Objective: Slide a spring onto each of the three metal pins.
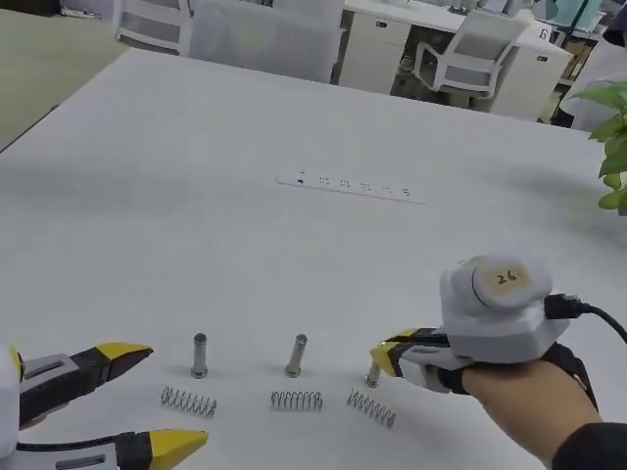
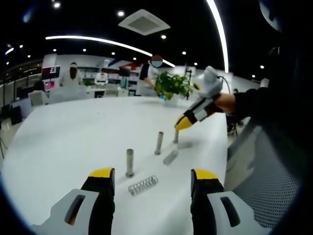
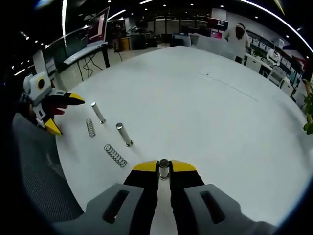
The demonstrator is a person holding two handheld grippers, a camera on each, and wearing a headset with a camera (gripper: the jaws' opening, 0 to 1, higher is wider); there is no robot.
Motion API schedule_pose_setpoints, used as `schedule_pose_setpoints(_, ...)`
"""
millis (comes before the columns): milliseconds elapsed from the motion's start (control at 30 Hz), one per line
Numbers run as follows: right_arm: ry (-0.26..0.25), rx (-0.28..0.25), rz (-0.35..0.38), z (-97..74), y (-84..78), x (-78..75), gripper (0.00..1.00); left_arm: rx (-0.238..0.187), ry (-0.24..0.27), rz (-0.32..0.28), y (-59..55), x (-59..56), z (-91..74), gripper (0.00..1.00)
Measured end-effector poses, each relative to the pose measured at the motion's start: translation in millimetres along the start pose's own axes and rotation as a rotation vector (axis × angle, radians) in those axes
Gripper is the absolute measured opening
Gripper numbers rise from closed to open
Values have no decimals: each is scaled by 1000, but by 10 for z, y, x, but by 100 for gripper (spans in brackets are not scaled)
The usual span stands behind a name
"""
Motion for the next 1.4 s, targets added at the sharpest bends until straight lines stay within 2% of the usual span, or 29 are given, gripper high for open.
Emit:
schedule_pose_setpoints(167,7,-9,-8,-28,-62,-27,5,1,-5,2,7,-14,6,58)
schedule_pose_setpoints(267,-3,37,-49,16,-178,-42,5,4,-9,3,4,-23,10,57)
schedule_pose_setpoints(533,10,33,-67,19,-163,-7,5,2,-6,4,11,-26,4,57)
schedule_pose_setpoints(767,6,58,-69,36,-221,-41,5,3,-6,5,11,-31,-4,57)
schedule_pose_setpoints(1100,0,77,-71,-35,-284,-57,8,4,-11,6,15,-37,3,57)
schedule_pose_setpoints(1400,68,128,-121,-50,-440,106,10,4,-17,5,6,-54,12,57)
Point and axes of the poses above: the centre of the closed fingertips' face, and the gripper's own axes: z roughly forward along the fingers, x roughly to its left, y roughly out of its top, the point moved 4 cm from there along -z, roughly backward along the fingers, and after that the axes turned 14 degrees about z, right-handed, at the moved point
